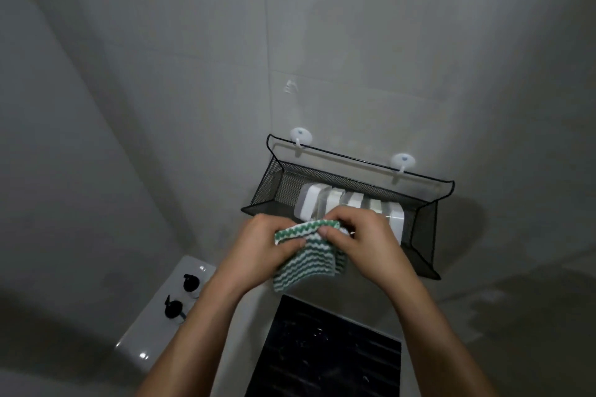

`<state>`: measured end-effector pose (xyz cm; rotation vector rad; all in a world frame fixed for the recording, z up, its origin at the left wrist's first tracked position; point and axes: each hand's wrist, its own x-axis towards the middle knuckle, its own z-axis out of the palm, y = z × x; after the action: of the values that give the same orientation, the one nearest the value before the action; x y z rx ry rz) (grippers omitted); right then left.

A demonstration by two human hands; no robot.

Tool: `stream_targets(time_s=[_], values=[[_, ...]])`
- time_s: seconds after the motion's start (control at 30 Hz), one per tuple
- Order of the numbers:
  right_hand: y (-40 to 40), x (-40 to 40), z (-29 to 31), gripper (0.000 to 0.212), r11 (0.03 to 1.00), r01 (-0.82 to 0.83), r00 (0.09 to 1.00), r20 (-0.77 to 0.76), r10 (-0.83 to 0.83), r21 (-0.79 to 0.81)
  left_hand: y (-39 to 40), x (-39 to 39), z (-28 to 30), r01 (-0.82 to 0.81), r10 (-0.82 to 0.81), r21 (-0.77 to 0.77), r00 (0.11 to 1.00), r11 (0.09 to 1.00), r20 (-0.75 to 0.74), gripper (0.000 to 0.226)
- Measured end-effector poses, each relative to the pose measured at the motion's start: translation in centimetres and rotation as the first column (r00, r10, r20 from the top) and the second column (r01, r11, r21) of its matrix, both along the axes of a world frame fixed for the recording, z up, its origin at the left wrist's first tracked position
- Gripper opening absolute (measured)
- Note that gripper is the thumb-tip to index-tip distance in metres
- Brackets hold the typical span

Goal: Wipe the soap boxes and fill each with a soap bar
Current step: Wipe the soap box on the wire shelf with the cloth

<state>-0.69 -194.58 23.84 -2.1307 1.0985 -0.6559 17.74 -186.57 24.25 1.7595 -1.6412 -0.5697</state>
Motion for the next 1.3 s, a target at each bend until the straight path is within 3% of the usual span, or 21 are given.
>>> stream_targets(time_s=[0.1,0.17,0.3,0.43,0.6,0.73,0.87,1.2,1.3], values=[[-1.7,1.2,0.0,0.018,0.997,0.068,0.991,0.113,-0.072,0.046,-0.6,1.1,0.9,-0.13,0.134,0.035,0.979,0.991,-0.154,0.016],[-3.1,2.0,-0.4,0.022,0.986,0.163,0.98,0.112,-0.165,0.031,-1.1,2.1,1.2,-0.234,0.244,0.072,0.942,0.97,-0.229,0.013],[-5.8,4.1,-1.2,0.019,0.95,0.306,0.94,-0.138,-0.311,-0.057,-2.3,4.2,1.2,-0.36,0.389,0.15,0.818,0.921,-0.424,0.011],[-7.7,7.2,-1.5,0.041,0.919,0.366,0.843,-0.365,-0.395,-0.147,-3.7,5.6,1.4,-0.429,0.42,0.117,0.732,0.896,-0.535,0.007],[-9.5,10.9,-1.8,0.064,0.896,0.409,0.719,-0.544,-0.432,-0.172,-5.1,7.3,1.3,-0.441,0.379,0.045,0.711,0.896,-0.592,0.014],[-10.0,12.5,-2.2,0.054,0.89,0.421,0.656,-0.618,-0.433,-0.177,-5.9,8.6,0.8,-0.404,0.34,0.026,0.732,0.914,-0.59,0.017],[-9.9,13.4,-2.5,0.033,0.879,0.456,0.665,-0.603,-0.44,-0.138,-6.5,9.4,0.0,-0.376,0.319,0.024,0.749,0.926,-0.581,0.017],[-8.4,11.1,-0.1,0.029,0.897,0.434,0.859,-0.263,-0.438,-0.076,-7.7,10.3,-1.1,-0.325,0.268,-0.011,0.797,0.946,-0.542,0.015],[-7.7,9.3,0.7,0.038,0.914,0.398,0.902,-0.148,-0.406,-0.079,-8.1,9.6,-0.8,-0.329,0.24,-0.077,0.813,0.941,-0.53,0.018]])
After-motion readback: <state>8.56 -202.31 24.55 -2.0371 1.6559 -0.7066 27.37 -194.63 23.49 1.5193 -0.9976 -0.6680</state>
